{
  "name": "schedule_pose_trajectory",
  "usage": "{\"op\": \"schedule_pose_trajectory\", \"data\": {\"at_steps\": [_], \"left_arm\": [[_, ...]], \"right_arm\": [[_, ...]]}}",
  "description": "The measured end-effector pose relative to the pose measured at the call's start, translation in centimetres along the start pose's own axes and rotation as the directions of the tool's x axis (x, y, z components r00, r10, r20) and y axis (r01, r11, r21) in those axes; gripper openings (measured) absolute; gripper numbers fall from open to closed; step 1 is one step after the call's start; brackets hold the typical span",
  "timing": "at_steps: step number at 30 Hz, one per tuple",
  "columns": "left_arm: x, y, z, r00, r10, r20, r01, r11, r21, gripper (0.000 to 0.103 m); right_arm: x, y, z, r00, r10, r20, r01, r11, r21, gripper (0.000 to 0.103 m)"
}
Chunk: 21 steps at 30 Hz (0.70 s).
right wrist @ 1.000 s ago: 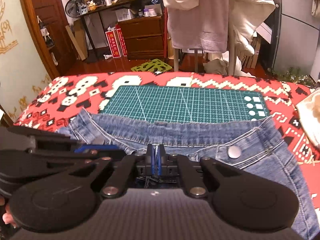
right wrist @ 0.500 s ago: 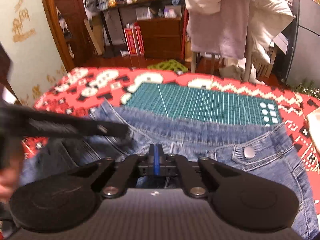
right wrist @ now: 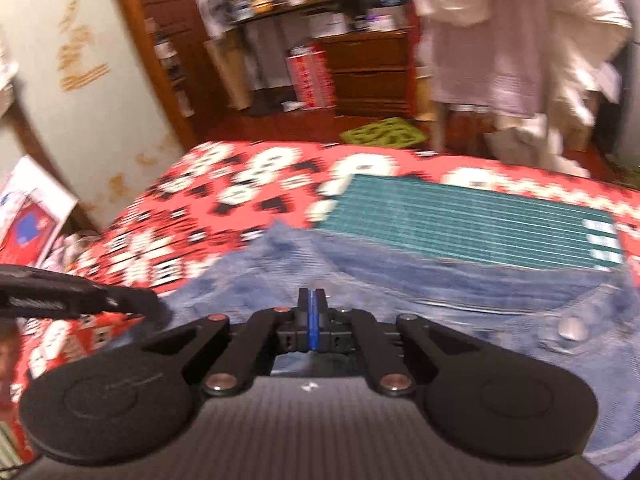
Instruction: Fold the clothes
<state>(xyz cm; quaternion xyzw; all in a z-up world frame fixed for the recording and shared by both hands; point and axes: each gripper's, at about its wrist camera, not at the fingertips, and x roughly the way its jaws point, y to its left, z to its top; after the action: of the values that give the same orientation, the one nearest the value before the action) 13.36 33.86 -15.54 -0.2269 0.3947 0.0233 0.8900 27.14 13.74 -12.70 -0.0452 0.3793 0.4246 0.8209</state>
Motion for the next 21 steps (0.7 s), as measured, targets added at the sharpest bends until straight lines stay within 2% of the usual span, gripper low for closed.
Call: {"op": "schedule_pose_trajectory", "data": {"at_steps": [6,11,21], "left_arm": [[-0.4,1.6,-1.7,0.999,0.032,-0.017,-0.033,0.999,-0.036,0.003],[-1.1,2.4,-2.9,0.999,0.04,-0.004,-0.04,0.997,-0.064,0.003],[-2.4,3.3,-4.4,0.999,0.026,0.028,-0.023,0.994,-0.11,0.003]], "right_arm": [[3.8,4.3,0.7,0.992,0.115,-0.052,-0.119,0.989,-0.087,0.001],[7.0,5.5,1.4,0.995,0.077,-0.066,-0.085,0.989,-0.124,0.0],[9.7,4.1,3.4,0.998,0.036,-0.055,-0.041,0.995,-0.091,0.0]]}}
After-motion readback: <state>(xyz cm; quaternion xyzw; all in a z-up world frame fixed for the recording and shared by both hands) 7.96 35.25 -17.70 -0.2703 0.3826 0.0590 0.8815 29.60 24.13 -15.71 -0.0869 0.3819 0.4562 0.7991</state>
